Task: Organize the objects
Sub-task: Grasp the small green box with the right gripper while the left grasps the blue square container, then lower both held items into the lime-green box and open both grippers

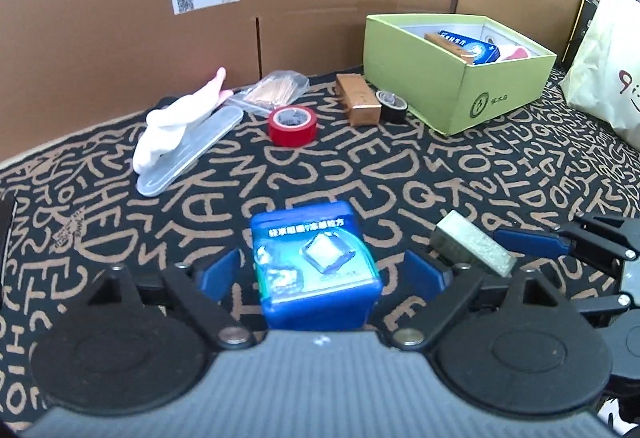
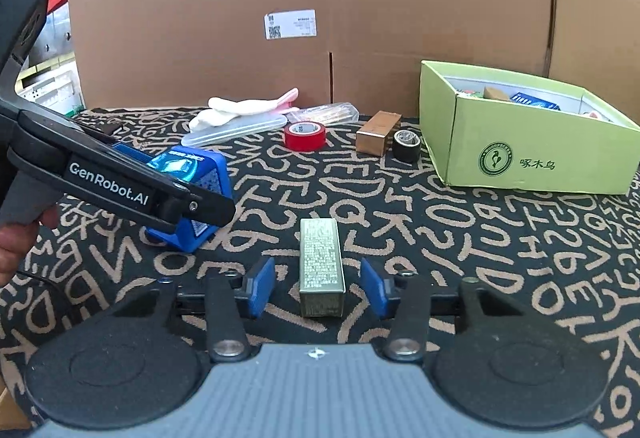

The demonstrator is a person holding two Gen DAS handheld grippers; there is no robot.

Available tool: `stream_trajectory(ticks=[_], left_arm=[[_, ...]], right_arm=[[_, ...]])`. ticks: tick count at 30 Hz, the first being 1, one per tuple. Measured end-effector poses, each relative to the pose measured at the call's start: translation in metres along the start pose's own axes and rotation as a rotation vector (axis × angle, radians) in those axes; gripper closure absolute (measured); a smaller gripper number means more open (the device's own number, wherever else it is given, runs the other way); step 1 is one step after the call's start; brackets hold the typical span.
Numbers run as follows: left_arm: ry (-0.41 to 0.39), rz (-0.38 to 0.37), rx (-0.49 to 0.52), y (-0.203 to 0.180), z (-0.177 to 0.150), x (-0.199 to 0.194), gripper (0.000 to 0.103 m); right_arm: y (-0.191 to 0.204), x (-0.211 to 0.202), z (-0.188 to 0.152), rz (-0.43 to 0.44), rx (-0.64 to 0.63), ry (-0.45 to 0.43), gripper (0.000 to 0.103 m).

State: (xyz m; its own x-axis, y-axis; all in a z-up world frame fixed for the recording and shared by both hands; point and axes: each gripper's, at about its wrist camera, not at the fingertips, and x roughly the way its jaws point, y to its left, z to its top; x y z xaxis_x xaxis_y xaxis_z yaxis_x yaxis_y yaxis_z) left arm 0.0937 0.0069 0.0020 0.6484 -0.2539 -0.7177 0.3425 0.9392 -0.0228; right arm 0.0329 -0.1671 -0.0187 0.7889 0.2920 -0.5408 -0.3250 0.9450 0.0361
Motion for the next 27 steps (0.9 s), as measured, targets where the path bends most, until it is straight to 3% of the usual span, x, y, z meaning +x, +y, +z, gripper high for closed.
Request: stream_trajectory(ticks=[3,4,9,15,22,27], left_arm=[[0.019,-0.006,-0.004,0.002,-0.001,0.004,0.042],[0.021,-0.004,0.001,0.002,-0.001,0.005,0.043],[0.019,-0.029,-0.011,0.001,0.003,0.002,0.047],[-0.036,-0.129,0.017,-0.022,0.027,-0.009,0.048],[-0.135,-0.241,0.047,-0.069,0.088,-0.017,0.048],[-0.163,-0.291,0.033,-0.107,0.141,-0.005,0.048]], right_arm=[[-0.001,0.006,0.000,0.023,0.010,0.017,0.073],[-0.002,0.006,-0.001,0.026,0.010,0.018,0.077],[-0.008,-0.002,-0.001,0.042,0.035,0.002,0.077],[-0.040,-0.024,0.015,0.043,0.061,-0.056,0.077],[-0.092,-0.045,0.048,-0.023,0.090,-0.126,0.077],[-0.131,-0.054,0.073,-0.141,0.085,-0.193,0.077]])
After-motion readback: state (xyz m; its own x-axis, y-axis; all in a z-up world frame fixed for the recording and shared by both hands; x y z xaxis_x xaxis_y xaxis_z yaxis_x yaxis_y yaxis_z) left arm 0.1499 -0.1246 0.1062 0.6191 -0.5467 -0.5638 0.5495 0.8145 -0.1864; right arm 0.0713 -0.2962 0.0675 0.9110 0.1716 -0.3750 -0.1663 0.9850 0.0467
